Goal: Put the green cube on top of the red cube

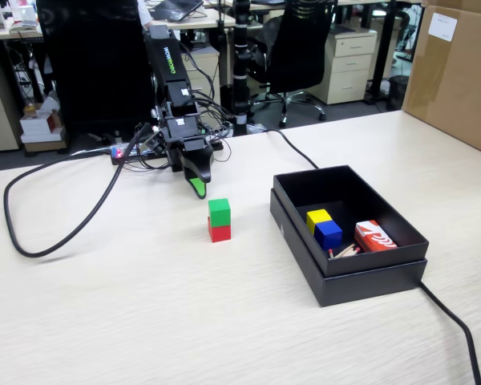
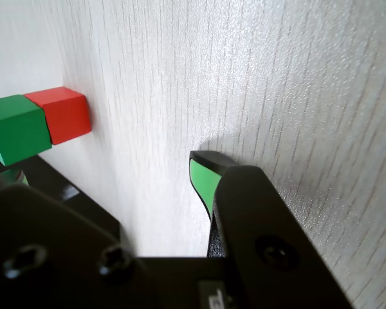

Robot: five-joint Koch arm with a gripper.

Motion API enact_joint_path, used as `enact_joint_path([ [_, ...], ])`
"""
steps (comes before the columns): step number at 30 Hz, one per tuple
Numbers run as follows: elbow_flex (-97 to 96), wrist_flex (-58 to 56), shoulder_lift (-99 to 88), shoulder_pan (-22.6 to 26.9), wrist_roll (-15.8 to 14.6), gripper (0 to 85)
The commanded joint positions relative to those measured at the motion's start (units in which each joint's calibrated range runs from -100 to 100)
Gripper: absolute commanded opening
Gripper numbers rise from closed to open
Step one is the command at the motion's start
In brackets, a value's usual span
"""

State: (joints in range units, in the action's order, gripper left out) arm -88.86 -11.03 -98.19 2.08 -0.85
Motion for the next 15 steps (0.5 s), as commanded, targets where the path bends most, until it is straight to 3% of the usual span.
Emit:
enact_joint_path([
  [1, -2.8, -1.3, -0.3, -0.5, 0.3, 49.9],
  [15, -2.8, -1.3, -0.3, -0.6, 0.2, 49.2],
])
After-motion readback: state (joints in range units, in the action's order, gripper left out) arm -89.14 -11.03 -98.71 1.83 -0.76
